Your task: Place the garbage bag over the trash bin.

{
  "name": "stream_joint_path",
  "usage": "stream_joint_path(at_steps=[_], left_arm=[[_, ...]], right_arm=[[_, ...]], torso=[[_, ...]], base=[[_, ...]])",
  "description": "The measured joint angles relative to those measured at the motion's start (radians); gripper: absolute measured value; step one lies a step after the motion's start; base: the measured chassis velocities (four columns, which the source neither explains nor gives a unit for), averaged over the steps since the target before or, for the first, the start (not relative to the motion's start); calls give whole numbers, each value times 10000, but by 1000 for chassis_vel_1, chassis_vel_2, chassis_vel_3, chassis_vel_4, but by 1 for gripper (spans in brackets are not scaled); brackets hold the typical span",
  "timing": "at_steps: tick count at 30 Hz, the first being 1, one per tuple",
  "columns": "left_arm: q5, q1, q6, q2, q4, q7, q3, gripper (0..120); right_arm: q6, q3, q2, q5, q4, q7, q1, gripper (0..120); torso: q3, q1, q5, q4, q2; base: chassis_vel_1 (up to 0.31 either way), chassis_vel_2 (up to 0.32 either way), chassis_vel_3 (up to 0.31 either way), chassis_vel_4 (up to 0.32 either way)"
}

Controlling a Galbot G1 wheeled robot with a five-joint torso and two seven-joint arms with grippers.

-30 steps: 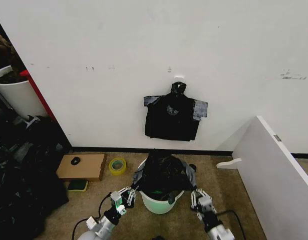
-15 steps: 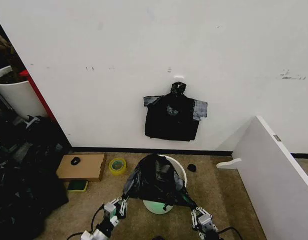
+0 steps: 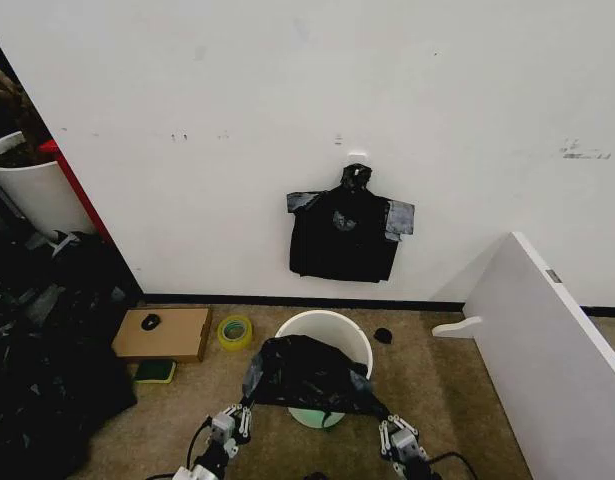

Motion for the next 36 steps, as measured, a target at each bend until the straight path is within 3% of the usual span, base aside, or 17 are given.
stream_joint_path(at_steps=[5, 13, 14, 21, 23, 30, 32, 36], left_arm=[[93, -65, 336, -78, -108, 27, -1, 0], [397, 7, 647, -157, -204, -65, -13, 0], [398, 52, 690, -151, -341, -185, -22, 0], [173, 484, 915, 134, -1079, -226, -69, 0], [184, 575, 1002, 194, -1164, -223, -78, 3], [774, 1153, 1655, 453, -1739, -624, -163, 33], [856, 1218, 1699, 482, -1829, -744, -189, 36], [858, 1325, 1690, 506, -2032, -812, -229, 53]], right_arm=[[94, -4, 49, 419, -328, -354, 240, 0], [566, 19, -23, 1627, -626, -2010, 355, 28], [695, 83, -143, 1848, -536, -2711, 267, 36], [845, 488, -743, 2486, -236, -4489, -39, 60], [885, 558, -846, 2596, -219, -4744, -84, 66], [1109, 926, -1319, 2606, -151, -5817, -451, 94], [1138, 944, -1339, 2583, -127, -5837, -506, 97], [1229, 989, -1353, 2491, 35, -5840, -653, 100]], torso=[[0, 0, 0, -2, -1], [1, 0, 0, -1, -2], [0, 0, 0, -2, -1], [0, 0, 1, -2, -1], [0, 0, 1, -1, -1], [0, 0, 0, -1, -1], [0, 0, 1, -1, -1], [0, 0, 1, -2, -1]], base=[[0, 0, 0, 0], [0, 0, 0, 0], [0, 0, 0, 0], [0, 0, 0, 0], [0, 0, 0, 0], [0, 0, 0, 0], [0, 0, 0, 0], [0, 0, 0, 0]])
